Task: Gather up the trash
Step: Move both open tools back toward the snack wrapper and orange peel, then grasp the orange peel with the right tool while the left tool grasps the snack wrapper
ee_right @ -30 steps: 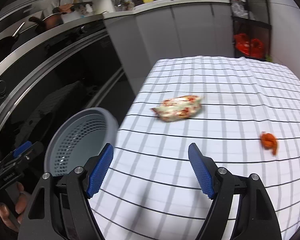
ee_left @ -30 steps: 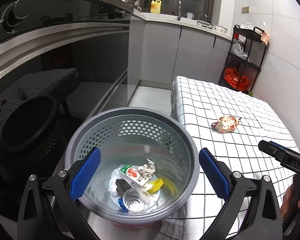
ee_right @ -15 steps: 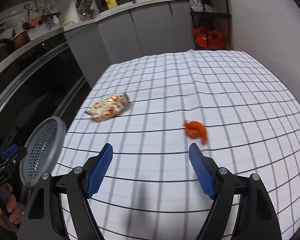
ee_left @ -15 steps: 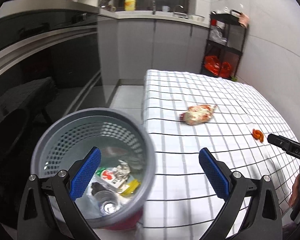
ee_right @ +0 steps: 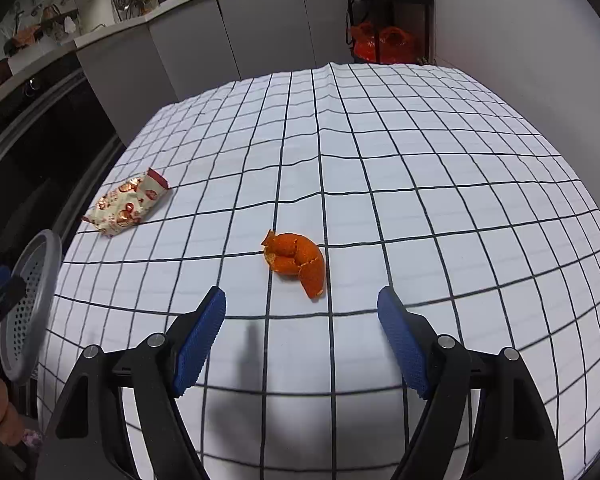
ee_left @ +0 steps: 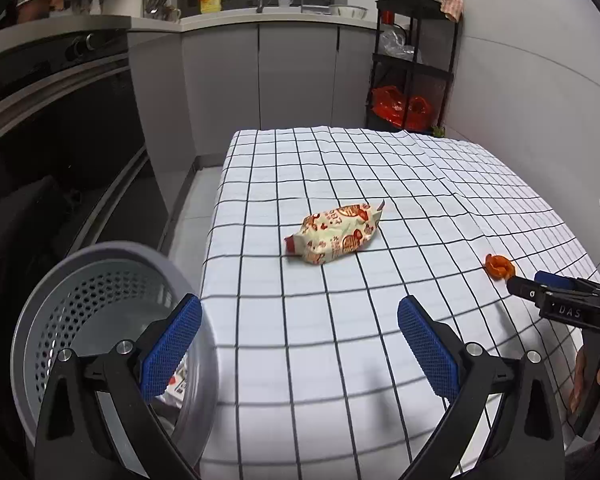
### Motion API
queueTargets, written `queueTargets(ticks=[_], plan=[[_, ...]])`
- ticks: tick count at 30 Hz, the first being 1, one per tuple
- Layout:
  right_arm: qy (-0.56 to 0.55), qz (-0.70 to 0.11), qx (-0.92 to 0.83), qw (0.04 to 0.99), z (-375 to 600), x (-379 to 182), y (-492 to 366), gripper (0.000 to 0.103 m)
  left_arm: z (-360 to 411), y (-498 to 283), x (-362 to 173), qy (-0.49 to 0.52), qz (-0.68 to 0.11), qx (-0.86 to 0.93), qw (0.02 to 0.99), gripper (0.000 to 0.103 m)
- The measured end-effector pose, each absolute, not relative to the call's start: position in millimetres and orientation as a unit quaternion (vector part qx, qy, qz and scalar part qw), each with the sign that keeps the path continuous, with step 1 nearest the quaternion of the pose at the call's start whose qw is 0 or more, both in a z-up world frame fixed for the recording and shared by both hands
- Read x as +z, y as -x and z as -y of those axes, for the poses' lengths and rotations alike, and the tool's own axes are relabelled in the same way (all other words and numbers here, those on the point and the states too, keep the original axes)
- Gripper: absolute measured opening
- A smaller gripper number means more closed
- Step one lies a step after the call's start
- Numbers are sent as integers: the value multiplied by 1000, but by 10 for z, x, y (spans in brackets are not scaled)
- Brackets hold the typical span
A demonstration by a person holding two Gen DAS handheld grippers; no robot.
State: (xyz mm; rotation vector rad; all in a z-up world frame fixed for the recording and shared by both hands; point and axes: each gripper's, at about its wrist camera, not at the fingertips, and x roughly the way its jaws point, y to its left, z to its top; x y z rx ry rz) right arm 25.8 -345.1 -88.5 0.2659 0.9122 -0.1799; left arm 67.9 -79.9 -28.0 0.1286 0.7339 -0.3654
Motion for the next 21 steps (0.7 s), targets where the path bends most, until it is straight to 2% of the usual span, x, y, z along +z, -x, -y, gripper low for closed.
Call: queueTargets(ticks=[7,15,16,18,21], plan=[[-127,-448,-101,879,3469,-977,-501,75,1072,-936,-409,-99,-355,-181,912,96],[-120,-449,-113,878,3460,-1004,-598,73,1194,-1138,-487,-79,-370,-195,905,96],[-111,-449,-116,879,3441,-1003,-609,70,1194,-1146,-494,-79,-370,-197,905,96],[-93,-449,-118,881,3387,-994,-624,50,1190,-1170,-502,-77,-371,-199,904,96],[-92,-447,-109,883,3340,-973,-618,31,1186,-1211,-510,-76,-372,-201,903,96]])
